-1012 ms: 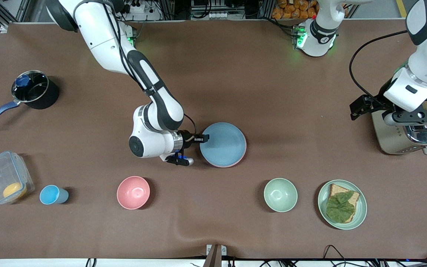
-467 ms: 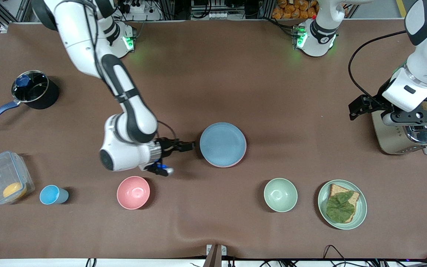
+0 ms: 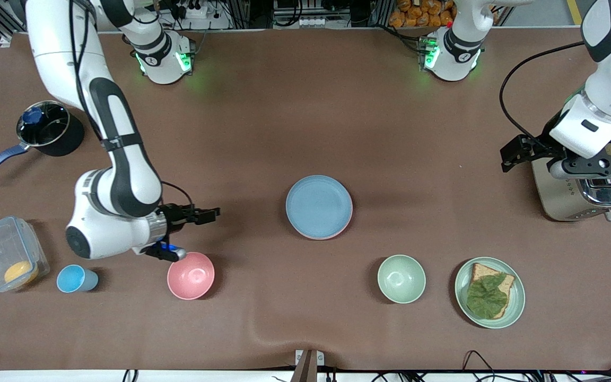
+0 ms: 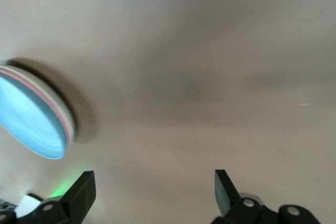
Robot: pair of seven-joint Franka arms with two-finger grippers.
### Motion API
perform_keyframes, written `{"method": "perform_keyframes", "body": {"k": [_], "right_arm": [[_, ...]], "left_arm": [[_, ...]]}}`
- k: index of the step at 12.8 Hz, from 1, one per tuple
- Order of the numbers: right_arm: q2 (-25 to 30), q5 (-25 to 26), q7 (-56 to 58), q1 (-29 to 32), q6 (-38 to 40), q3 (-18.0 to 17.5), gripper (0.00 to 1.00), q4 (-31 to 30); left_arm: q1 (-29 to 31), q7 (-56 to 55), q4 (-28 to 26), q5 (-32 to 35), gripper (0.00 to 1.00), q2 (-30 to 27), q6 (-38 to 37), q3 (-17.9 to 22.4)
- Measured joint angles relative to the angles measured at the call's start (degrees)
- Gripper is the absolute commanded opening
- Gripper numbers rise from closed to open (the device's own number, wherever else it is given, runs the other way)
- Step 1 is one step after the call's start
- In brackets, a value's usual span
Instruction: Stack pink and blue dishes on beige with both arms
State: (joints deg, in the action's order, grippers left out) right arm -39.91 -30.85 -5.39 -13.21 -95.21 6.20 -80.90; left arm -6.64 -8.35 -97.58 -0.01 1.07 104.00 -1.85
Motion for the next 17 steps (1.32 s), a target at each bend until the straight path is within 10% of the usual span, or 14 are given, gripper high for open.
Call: {"method": "perform_keyframes", "body": {"k": [10, 17], "right_arm": [[10.1, 22.9, 4.0, 8.3, 1.7, 0.2, 1.0, -0.3], [32.9, 29.1, 3.9, 10.9, 6.7, 0.2, 1.0, -9.5]], "left_arm": [[-0.1, 0.0, 0.8, 0.0, 1.0, 0.1, 0.0, 0.0], [0.2, 0.0, 1.9, 0.0, 1.0, 0.6, -1.0, 0.1]]}}
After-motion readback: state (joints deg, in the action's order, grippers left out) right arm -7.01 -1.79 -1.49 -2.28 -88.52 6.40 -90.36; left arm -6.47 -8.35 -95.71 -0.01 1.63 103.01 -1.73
